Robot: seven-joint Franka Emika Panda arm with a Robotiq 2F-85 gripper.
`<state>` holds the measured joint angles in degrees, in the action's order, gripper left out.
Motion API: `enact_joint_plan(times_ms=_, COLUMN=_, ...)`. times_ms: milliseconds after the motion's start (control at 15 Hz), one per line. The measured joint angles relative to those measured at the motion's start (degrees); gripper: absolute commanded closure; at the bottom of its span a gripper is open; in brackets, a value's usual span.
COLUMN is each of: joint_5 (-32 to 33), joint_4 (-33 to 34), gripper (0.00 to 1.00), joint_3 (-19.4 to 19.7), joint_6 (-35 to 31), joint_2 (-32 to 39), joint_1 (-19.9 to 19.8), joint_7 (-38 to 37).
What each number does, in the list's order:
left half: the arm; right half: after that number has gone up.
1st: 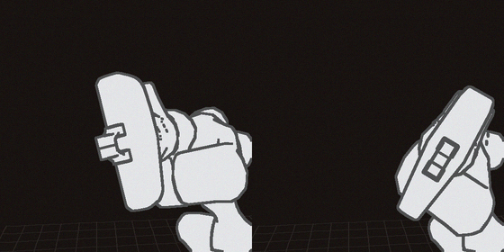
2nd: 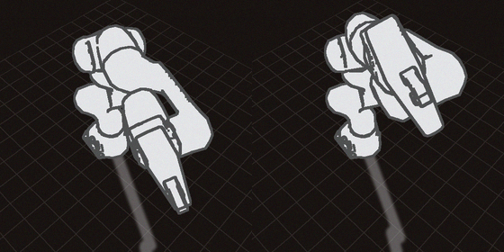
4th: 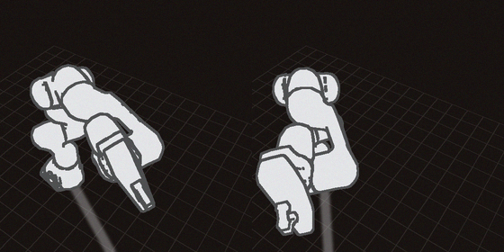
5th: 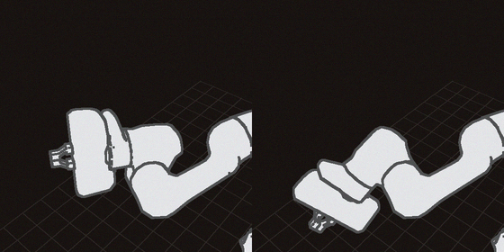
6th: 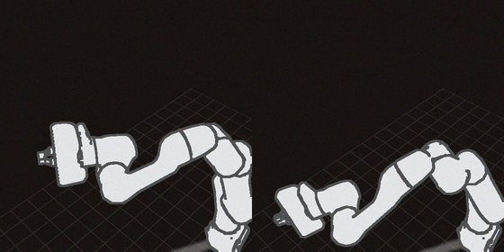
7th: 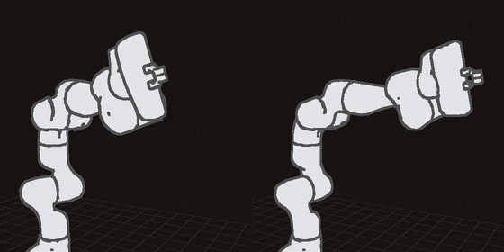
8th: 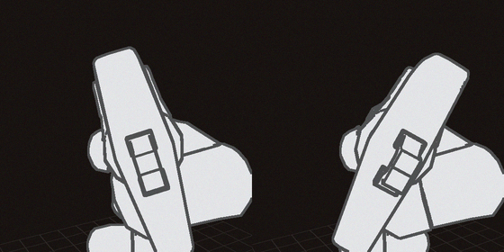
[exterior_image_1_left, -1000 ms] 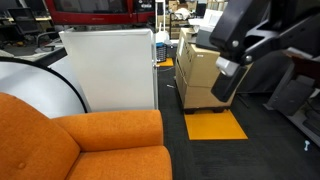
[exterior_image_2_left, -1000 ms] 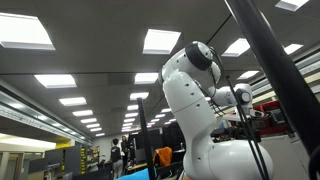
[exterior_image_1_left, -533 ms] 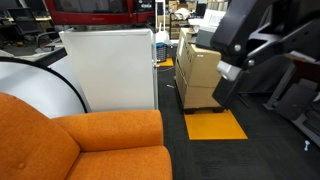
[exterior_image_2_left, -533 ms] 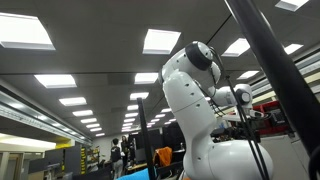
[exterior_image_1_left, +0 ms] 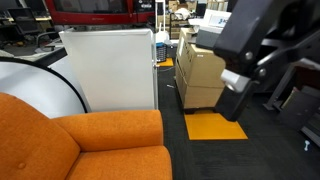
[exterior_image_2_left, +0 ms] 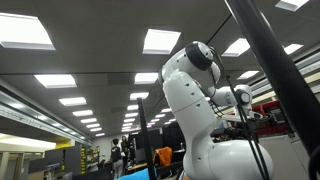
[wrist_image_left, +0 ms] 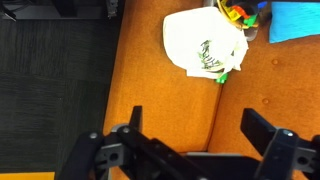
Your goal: Reach out for something
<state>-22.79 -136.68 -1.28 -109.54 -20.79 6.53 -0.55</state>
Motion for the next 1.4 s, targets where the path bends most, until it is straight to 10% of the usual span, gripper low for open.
enact_joint_plan(times_ms=1400, joint_5=0.59, joint_4=0.04, gripper=0.00, joint_3=-0.20, joint_6=-0.43, joint_2=-0.02, joint_1=-0.08, joint_7=-3.77)
